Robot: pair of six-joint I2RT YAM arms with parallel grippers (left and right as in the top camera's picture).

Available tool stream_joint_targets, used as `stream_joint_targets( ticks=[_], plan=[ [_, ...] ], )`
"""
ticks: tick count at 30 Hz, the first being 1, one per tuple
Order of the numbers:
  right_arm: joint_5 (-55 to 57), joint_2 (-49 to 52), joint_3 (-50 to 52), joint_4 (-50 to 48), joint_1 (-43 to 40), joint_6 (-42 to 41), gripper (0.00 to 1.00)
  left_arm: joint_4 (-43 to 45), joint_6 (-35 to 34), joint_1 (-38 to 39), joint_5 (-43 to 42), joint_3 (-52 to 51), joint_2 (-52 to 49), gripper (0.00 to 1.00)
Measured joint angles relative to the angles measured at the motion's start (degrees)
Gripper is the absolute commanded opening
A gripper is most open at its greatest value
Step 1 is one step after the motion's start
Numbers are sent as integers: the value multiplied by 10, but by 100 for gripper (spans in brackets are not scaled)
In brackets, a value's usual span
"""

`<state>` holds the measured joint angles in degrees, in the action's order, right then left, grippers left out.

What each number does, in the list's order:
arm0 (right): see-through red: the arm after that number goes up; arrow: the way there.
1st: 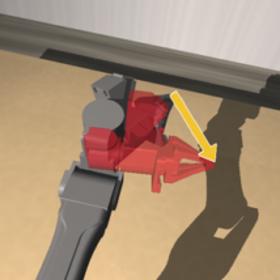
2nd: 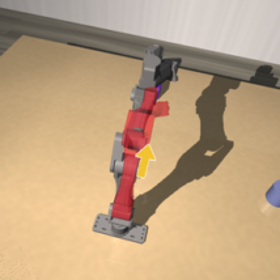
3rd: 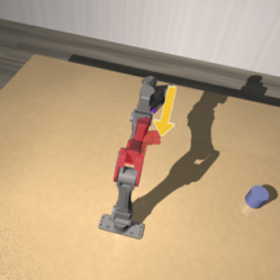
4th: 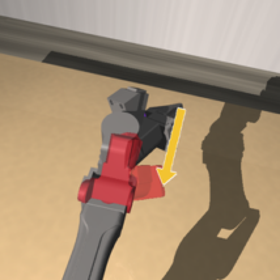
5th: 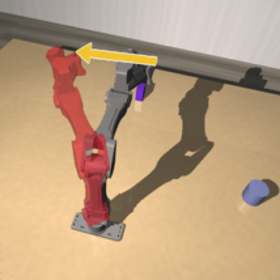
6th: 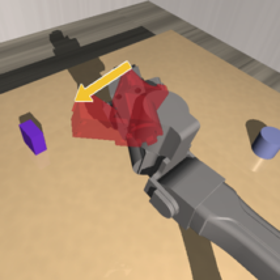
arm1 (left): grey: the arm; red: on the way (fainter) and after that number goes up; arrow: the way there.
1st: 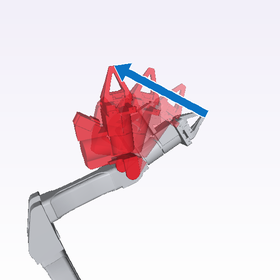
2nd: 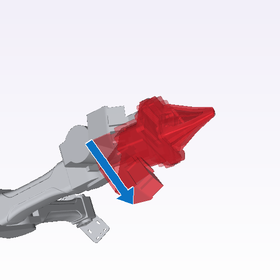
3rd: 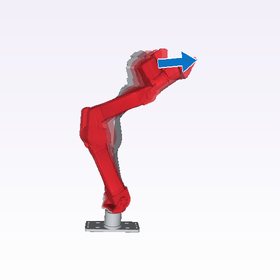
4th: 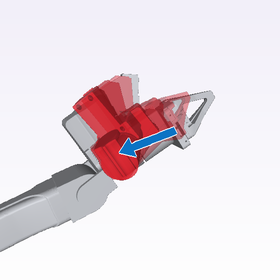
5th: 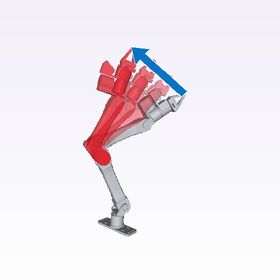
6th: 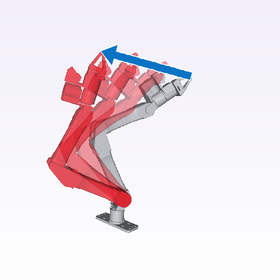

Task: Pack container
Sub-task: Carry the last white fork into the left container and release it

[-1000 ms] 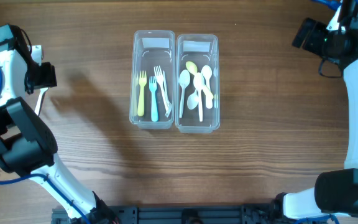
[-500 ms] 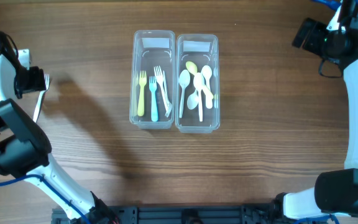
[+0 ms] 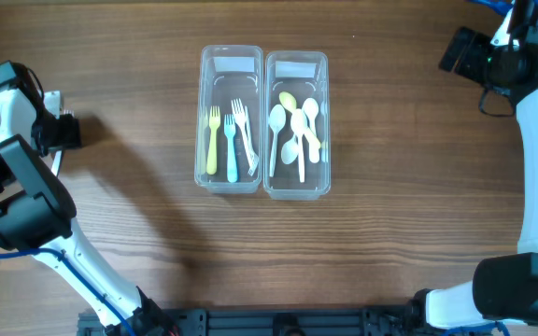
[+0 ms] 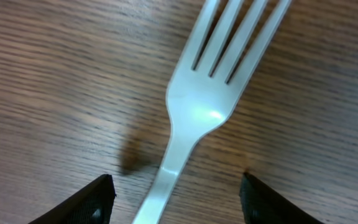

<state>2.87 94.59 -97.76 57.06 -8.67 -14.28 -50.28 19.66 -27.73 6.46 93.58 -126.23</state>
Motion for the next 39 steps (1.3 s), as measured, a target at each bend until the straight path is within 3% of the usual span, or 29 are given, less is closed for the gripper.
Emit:
stream_joint_targets(
  ticks=[4,11,16,21,25,32,39],
  plan=[
    [0,0,0,0,0,0,100,3,5,0,-16,-3,0,38],
    [0,0,0,0,0,0,100,-4,6,0,-50,-5,0,33],
    [0,0,0,0,0,0,100,-15,-9,0,-64,-6,0,13],
    [0,0,0,0,0,0,100,-18,-26,0,-66,-6,0,4],
    [0,0,0,0,0,0,100,-26,-38,0,-66,-5,0,4],
    [0,0,0,0,0,0,100,-68,-127,24,-68,63,16,4],
    [0,0,0,0,0,0,100,-97,-220,146,-146,115,149,4]
  ],
)
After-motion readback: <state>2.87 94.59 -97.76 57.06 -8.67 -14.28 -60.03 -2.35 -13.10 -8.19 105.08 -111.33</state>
